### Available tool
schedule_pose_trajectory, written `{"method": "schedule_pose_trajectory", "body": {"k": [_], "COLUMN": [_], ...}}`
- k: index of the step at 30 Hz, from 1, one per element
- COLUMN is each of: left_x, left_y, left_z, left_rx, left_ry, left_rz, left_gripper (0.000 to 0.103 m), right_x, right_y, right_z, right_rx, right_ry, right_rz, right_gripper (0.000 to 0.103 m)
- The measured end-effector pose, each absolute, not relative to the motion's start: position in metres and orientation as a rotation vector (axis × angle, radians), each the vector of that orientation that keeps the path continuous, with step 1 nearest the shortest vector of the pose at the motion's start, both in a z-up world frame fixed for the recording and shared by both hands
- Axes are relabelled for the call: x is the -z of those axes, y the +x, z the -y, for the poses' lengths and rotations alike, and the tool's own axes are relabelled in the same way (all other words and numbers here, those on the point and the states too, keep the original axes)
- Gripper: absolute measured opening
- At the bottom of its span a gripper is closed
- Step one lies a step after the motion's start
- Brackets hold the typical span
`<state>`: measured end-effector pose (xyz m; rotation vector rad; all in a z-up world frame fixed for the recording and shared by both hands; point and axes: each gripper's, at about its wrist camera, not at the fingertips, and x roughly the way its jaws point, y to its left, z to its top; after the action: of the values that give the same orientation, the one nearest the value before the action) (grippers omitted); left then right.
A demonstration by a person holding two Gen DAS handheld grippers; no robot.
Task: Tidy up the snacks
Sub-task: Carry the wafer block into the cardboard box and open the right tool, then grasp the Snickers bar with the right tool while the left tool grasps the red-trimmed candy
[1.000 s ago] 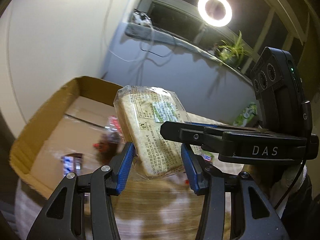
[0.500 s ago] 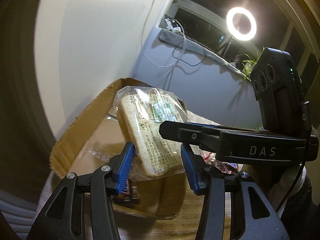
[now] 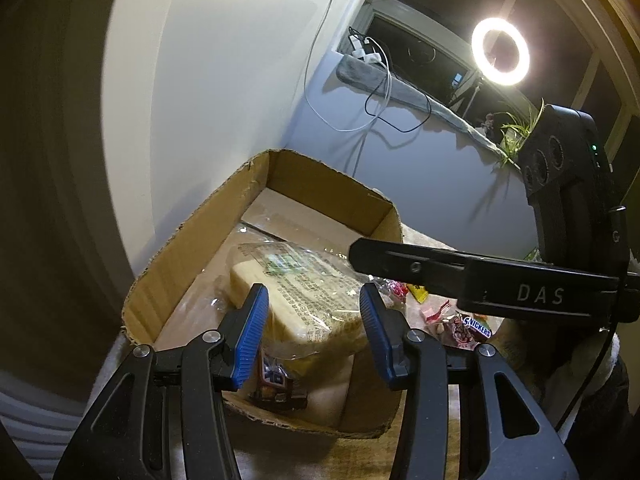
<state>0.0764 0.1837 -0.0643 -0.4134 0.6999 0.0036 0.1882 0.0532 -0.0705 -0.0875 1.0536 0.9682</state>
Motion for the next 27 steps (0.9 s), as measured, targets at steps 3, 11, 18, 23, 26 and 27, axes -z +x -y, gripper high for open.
{"method": "schedule_pose_trajectory", "body": {"k": [3, 11, 18, 23, 26, 27], "left_x": [0.060, 0.049, 0.045, 0.044, 0.045, 0.045], "left_y": [0.073, 0.066, 0.065, 0.068, 0.072, 0.074], "left_z": [-0.182, -0.172, -0.153, -0.130, -0.115, -0.110], "left_rx": [-0.014, -0.005, 0.027, 0.070, 0.101, 0.111], "left_ry": [-0.406, -0.383, -0.369, -0.347, -0.341, -0.339], "left_rz": [-0.686, -0.665, -0.662, -0.668, -0.675, -0.679], "left_gripper": [0.045, 0.045, 0.045, 0.045, 0.045, 0.045], "right_x": [0.069, 0.055, 0.046, 0.042, 0.045, 0.047], "right_y": [0.189, 0.182, 0.180, 0.181, 0.184, 0.185], "right_z": [-0.048, -0.020, 0.027, 0.076, 0.102, 0.113], "right_rx": [-0.959, -0.942, -0.887, -0.815, -0.772, -0.752], "right_ry": [-0.085, -0.088, -0.084, -0.085, -0.087, -0.089], "right_rz": [-1.047, -1.008, -0.979, -0.966, -0.970, -0.974], "right_gripper": [0.053, 0.053, 0.054, 0.054, 0.054, 0.054]}}
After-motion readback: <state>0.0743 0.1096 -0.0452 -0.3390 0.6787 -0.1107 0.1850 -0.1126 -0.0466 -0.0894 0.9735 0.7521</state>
